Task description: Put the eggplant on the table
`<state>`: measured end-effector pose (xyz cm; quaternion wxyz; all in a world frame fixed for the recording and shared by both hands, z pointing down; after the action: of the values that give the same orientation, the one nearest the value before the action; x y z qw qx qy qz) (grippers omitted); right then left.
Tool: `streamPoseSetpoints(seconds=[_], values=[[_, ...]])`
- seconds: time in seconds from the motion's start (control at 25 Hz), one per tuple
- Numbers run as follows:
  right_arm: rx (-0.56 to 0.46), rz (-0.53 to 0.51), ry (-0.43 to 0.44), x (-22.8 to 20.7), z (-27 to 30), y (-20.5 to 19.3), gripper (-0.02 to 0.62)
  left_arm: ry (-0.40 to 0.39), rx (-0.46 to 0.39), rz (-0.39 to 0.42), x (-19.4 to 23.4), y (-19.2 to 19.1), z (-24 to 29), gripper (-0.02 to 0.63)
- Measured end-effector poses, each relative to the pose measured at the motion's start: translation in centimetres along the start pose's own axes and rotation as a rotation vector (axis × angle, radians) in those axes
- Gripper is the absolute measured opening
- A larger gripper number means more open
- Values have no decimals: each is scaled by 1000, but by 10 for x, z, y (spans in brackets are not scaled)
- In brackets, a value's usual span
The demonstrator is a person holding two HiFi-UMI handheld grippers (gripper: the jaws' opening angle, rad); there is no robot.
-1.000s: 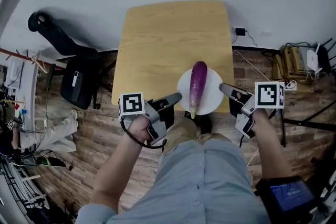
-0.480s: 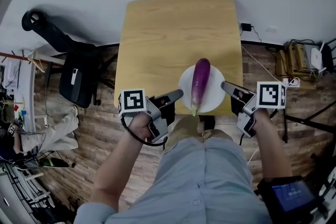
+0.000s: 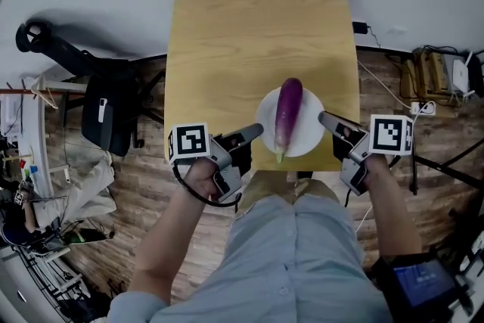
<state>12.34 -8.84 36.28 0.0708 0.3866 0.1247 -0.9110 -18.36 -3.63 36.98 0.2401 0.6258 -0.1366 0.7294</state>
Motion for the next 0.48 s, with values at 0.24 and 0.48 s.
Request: streamPoseSetpoints(seconds=[0.24,0.48], values=[[-10,27,2,-4,12,2,14,7,18,-8,10,13,5,21],[-9,52,19,-7,33,8,14,28,42,-32,23,33,9,21]])
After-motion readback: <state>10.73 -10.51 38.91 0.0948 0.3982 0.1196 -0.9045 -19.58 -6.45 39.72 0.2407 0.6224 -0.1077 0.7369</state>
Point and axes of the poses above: the fingertips, and each gripper's own axes: z forward along the fingers, x to its left, y out of its top, the point moved 10 cm from there along -z, backward along the fingers, and after that the axes turned 14 degrees about -y, right-handed, at the moved point
